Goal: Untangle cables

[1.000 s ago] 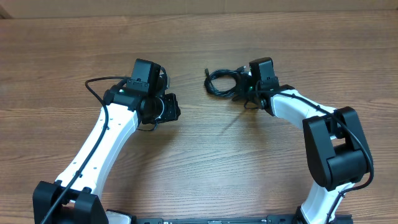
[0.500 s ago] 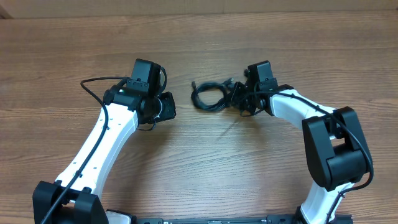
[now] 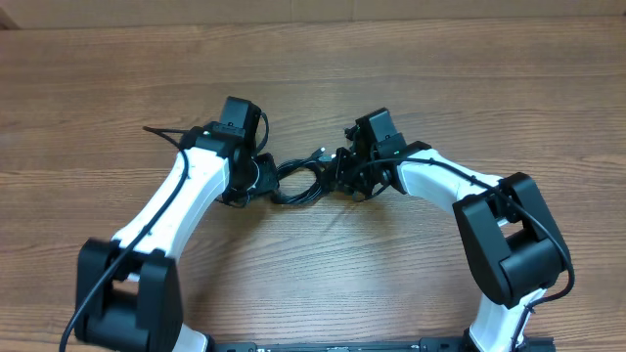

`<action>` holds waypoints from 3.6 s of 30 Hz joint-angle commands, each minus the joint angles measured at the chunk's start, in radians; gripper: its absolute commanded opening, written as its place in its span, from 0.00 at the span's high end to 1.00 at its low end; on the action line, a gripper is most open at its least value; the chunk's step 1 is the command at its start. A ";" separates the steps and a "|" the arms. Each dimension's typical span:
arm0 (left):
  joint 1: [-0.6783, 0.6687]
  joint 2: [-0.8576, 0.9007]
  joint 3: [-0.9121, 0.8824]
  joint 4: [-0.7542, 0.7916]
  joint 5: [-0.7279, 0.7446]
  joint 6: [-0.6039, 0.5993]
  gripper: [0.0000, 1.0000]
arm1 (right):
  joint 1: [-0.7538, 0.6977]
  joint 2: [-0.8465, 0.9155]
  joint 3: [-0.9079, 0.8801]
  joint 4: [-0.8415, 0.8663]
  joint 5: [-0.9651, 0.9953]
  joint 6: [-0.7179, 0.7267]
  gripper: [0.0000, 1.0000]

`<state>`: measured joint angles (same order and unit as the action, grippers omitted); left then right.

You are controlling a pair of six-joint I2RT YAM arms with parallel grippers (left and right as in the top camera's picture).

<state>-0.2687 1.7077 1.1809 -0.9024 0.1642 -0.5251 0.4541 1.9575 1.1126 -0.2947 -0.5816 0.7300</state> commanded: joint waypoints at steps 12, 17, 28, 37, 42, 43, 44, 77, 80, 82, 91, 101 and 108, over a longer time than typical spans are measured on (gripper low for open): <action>-0.005 0.048 0.019 -0.008 0.064 -0.014 0.67 | 0.018 0.009 0.010 -0.027 0.123 0.003 0.63; -0.007 0.055 0.018 -0.013 0.060 -0.028 0.68 | 0.018 0.009 0.010 -0.037 0.154 0.003 0.62; -0.007 0.126 0.018 -0.025 0.039 -0.059 0.64 | 0.018 0.009 0.010 -0.037 0.118 0.003 0.62; -0.006 0.177 0.018 0.042 0.043 -0.058 0.78 | 0.018 0.009 0.010 -0.037 0.109 0.003 0.81; -0.006 0.177 0.018 0.081 0.043 -0.024 0.95 | 0.018 0.009 0.010 -0.060 0.099 0.003 0.86; -0.006 0.177 0.018 0.089 0.043 -0.013 0.95 | 0.018 0.009 0.010 -0.065 0.084 0.003 0.87; -0.006 0.177 0.018 0.097 0.043 0.002 0.95 | 0.018 0.009 0.010 -0.070 0.067 0.003 0.88; -0.006 0.177 0.018 0.167 0.045 0.054 0.71 | 0.072 0.009 0.010 -0.154 0.068 0.002 0.95; -0.006 0.177 0.018 0.173 0.038 0.054 0.70 | 0.072 0.009 0.010 -0.153 0.069 0.002 0.94; -0.006 0.177 0.018 0.182 0.039 0.054 0.71 | 0.072 0.009 0.010 -0.153 0.069 0.002 0.94; -0.008 0.177 0.018 0.141 0.038 0.054 0.78 | 0.072 0.009 0.010 -0.153 0.084 -0.001 0.90; -0.008 0.177 0.018 0.116 0.040 0.059 0.83 | 0.072 0.009 0.010 -0.153 0.117 -0.001 0.67; -0.008 0.177 0.018 0.116 0.047 0.116 0.96 | 0.072 0.009 0.010 -0.153 0.171 -0.001 0.55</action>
<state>-0.2687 1.8725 1.1866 -0.7834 0.2020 -0.4629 0.5190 1.9564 1.1290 -0.4423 -0.5007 0.7319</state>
